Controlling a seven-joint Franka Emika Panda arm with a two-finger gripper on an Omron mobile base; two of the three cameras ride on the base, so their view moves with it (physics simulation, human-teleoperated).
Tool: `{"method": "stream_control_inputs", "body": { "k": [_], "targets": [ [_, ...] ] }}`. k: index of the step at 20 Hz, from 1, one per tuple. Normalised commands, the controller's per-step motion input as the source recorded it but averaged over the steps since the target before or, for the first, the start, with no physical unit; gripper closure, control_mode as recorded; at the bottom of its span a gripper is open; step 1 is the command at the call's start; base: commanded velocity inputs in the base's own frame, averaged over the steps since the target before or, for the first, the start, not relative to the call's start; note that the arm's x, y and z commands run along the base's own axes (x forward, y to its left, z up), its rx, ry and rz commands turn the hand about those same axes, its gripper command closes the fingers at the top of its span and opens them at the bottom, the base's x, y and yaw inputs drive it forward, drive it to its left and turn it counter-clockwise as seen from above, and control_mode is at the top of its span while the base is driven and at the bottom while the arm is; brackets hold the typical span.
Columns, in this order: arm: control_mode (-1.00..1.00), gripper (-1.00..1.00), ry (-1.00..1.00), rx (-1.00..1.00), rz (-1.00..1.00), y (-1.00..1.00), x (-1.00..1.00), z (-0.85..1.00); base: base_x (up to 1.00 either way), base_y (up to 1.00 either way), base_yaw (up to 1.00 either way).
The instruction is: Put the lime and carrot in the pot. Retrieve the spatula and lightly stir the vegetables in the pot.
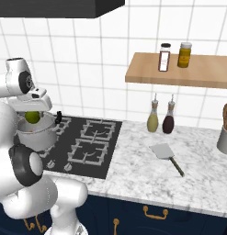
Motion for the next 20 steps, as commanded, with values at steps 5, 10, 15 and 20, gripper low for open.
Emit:
{"method": "stream_control_inputs", "body": {
  "k": [5,10,15,20],
  "targets": [
    [-1.0,1.0,0.0,0.15,0.0,0.27,0.33,-0.29,0.0,0.0,0.0],
    [-1.0,1.0,0.0,0.07,0.0,0.42,0.28,-0.26,0.0,0.0,0.0],
    [-1.0,1.0,0.0,-0.03,0.0,0.35,0.21,-0.16,0.0,0.0,0.0],
    [-1.0,1.0,0.0,0.0,0.0,0.01,0.17,-0.23,0.0,0.0,0.0]
  ]
}}
